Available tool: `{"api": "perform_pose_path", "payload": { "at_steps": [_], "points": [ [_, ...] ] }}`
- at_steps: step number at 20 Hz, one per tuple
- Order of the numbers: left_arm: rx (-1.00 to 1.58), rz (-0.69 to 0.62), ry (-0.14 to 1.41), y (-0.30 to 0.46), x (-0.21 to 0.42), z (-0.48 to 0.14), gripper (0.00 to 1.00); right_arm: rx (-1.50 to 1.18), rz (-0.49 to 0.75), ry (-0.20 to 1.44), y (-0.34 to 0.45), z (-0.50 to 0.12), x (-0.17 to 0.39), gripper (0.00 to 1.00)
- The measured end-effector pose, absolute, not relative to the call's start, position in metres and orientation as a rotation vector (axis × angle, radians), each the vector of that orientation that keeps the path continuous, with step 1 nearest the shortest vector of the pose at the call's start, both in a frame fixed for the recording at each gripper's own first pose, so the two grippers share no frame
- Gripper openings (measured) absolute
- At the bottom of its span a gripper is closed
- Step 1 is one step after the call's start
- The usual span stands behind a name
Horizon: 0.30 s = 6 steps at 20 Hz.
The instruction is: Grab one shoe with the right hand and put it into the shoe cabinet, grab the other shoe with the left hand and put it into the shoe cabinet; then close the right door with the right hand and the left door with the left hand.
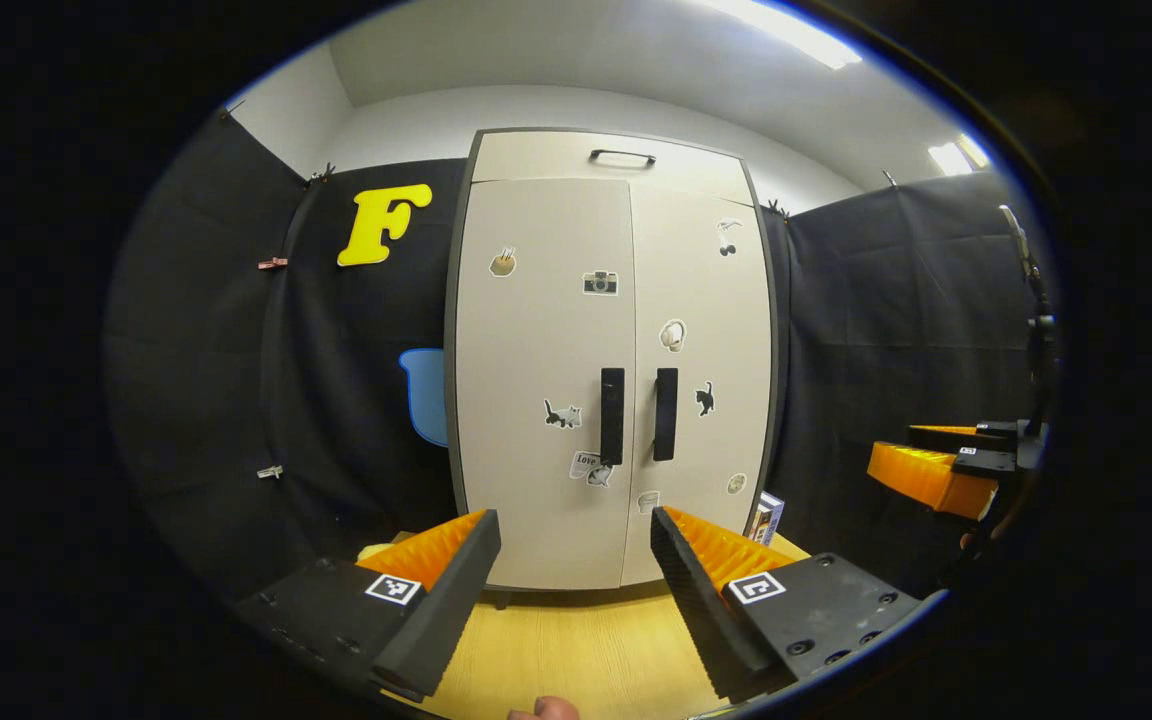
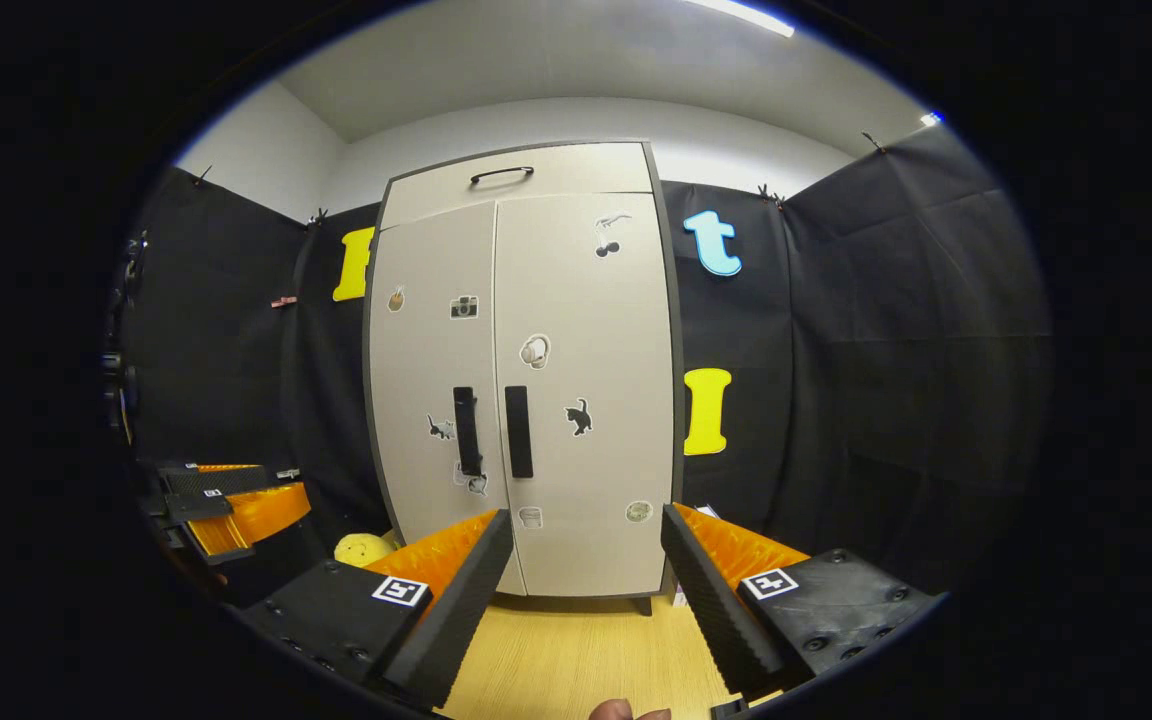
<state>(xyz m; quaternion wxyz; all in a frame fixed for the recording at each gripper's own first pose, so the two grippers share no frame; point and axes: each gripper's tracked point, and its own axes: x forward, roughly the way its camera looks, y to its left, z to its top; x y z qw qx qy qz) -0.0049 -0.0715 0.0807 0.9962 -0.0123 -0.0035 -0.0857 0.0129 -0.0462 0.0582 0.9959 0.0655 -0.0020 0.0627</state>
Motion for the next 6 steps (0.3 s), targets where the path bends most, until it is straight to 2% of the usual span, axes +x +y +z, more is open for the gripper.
{"api": "perform_pose_path", "payload": {
  "at_steps": [6],
  "points": [
    [-0.022,-0.175,-0.006,-0.0742,-0.0045,0.0788,0.95,0.133,0.124,-0.003,-0.0481,0.0582,0.0131,0.98]
  ]
}}
